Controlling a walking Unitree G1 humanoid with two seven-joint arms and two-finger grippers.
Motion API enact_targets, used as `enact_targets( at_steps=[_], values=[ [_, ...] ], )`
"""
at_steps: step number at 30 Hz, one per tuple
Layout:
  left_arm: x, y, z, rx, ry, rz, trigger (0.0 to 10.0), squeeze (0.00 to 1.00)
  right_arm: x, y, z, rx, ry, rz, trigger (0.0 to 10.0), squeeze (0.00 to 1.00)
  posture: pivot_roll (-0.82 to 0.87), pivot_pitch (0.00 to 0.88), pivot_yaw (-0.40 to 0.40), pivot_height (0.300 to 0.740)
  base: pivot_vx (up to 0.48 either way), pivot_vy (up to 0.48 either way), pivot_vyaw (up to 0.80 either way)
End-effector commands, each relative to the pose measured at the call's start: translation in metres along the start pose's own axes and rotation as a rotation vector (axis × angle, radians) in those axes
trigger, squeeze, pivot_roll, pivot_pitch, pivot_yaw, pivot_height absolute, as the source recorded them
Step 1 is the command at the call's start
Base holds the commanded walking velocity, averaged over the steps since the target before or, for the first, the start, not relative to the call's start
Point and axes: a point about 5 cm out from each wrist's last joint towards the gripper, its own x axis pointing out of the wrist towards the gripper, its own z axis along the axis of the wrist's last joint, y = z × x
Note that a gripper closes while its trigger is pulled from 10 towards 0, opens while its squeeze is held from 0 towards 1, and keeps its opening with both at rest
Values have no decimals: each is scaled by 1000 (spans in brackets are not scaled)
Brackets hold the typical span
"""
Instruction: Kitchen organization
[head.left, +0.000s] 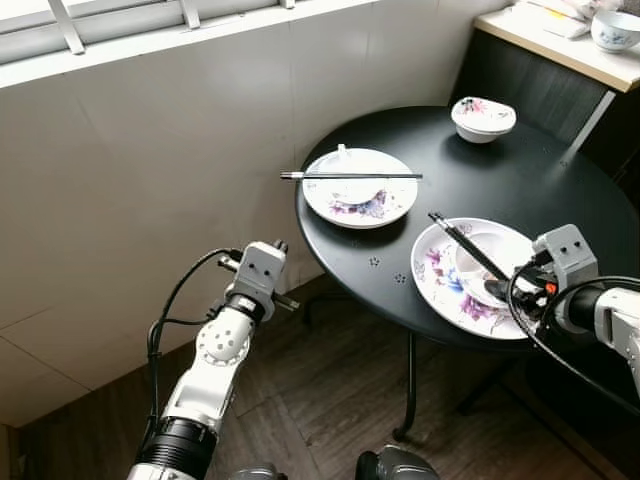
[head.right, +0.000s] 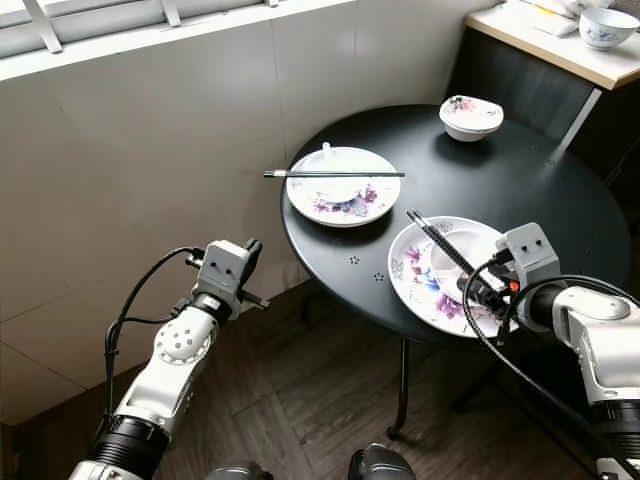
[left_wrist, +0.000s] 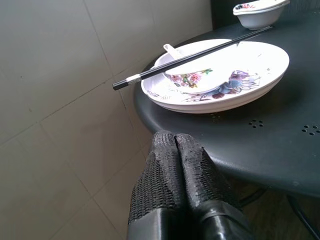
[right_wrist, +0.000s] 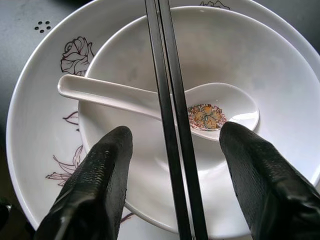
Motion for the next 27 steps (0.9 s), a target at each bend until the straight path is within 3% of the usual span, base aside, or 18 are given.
enact_targets(
  at_steps=[1, 2, 3, 4, 5, 7, 8, 20, 27],
  values=[
    [2, 1, 2, 4, -10, 8, 10000, 0, 2, 1, 5, -2, -20, 25, 10000, 0, 80, 0, -21, 740, 0, 0, 0],
    [2, 1, 2, 4, -10, 8, 10000, 0, 2, 1, 5, -2, -20, 25, 10000, 0, 80, 0, -21, 740, 0, 0, 0],
    [3, 0, 2, 5, -9, 8, 10000, 0, 4, 0, 3, 5, -11, 30, 6745, 0, 82, 0, -22, 740, 0, 0, 0],
    [3, 0, 2, 5, -9, 8, 10000, 0, 4, 0, 3, 5, -11, 30, 6745, 0, 82, 0, -22, 740, 0, 0, 0],
    [3, 0, 2, 5, -9, 9, 10000, 0, 5, -1, 1, 9, -6, 31, 1961, 0, 82, 0, -22, 740, 0, 0, 0],
    [3, 0, 2, 5, -9, 9, 10000, 0, 5, -1, 1, 9, -6, 30, 1961, 0, 82, 0, -23, 740, 0, 0, 0],
    [3, 0, 2, 6, -9, 9, 10000, 0, 6, -2, 1, 12, -10, 35, 0, 0, 83, 0, -23, 740, 0, 0, 0],
    [4, 1, 0, 11, -5, 8, 10000, 0, 8, -3, 0, 32, -27, 12, 0, 0, 80, 0, -20, 740, 0, 0, 0],
    [5, 2, 0, 16, -4, 10, 10000, 0, 8, -12, 21, 21, -170, -165, 0, 0, 82, 0, -16, 740, 0, 0, 0]
  ],
)
